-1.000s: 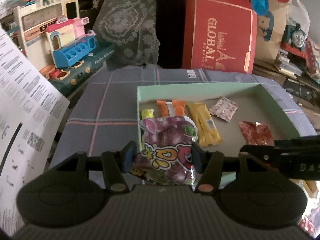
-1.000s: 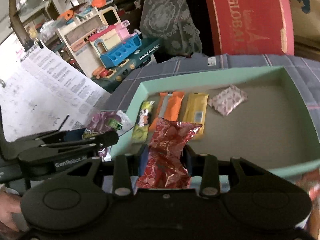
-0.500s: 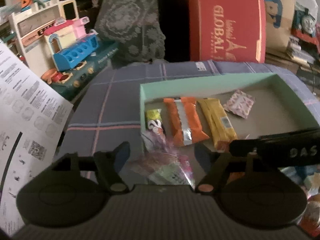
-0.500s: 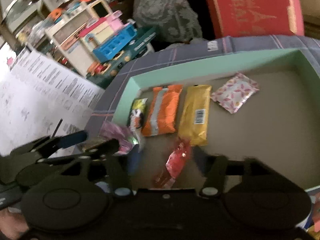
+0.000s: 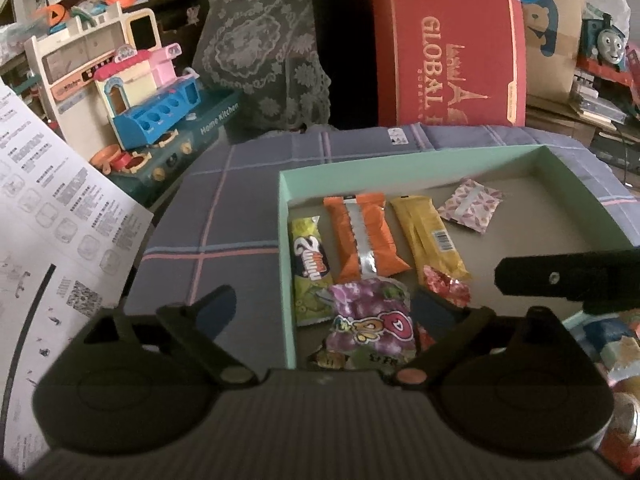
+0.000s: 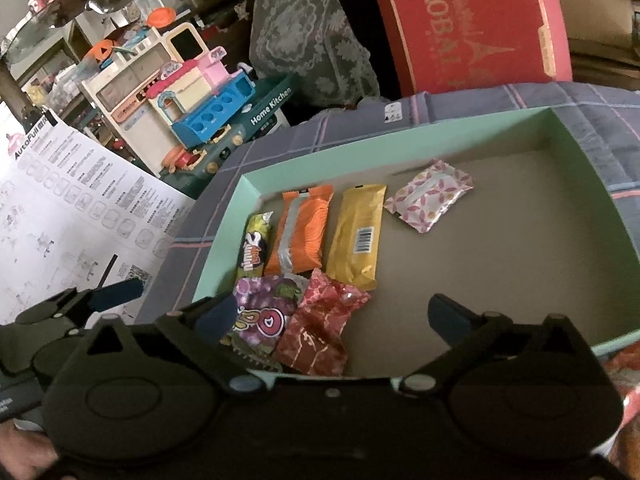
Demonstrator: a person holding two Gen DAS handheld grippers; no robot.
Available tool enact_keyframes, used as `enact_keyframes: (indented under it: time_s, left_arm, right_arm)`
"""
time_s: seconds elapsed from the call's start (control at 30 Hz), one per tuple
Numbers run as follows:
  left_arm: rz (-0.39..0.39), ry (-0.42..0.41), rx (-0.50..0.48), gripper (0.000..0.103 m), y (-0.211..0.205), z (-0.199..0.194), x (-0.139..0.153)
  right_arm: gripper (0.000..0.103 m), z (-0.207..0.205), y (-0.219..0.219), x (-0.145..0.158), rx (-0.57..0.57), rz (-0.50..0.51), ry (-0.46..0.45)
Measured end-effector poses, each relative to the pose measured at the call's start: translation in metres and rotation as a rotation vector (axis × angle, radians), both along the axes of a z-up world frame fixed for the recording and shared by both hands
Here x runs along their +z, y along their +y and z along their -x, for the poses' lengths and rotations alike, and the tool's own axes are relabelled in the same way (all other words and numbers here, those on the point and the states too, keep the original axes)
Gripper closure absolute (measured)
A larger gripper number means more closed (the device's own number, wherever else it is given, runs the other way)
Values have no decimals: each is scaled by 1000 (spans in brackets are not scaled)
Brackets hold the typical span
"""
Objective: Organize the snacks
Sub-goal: 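Place both packets into the green tray below the bars and release, then move both grippers to the remaining pile and grasp the yellow striped packet with the right gripper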
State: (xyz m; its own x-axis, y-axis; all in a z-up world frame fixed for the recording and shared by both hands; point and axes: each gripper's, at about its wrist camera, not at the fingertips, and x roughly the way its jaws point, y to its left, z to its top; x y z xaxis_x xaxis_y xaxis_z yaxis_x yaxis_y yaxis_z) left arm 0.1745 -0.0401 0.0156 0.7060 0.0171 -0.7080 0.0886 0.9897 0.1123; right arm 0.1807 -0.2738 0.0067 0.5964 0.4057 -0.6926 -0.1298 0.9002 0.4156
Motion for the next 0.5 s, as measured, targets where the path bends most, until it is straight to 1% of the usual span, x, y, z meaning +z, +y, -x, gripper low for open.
enact_keyframes:
  time_s: [0.07, 0.27, 0.37, 0.5]
  left_arm:
    - [0, -4, -5, 0, -2, 8, 4]
    - [12, 10, -25, 0, -12, 34, 13]
    - [24, 16, -37, 0, -18, 46, 16]
    - [46, 28, -64, 0, -30, 65, 18]
  right_arm:
    - [0, 7, -4, 4, -9, -1, -7]
    - [0, 33, -19, 15, -36, -20, -8]
    - [0, 53, -29, 20, -51, -29, -17]
    - [0, 82, -48, 25, -74, -16, -42]
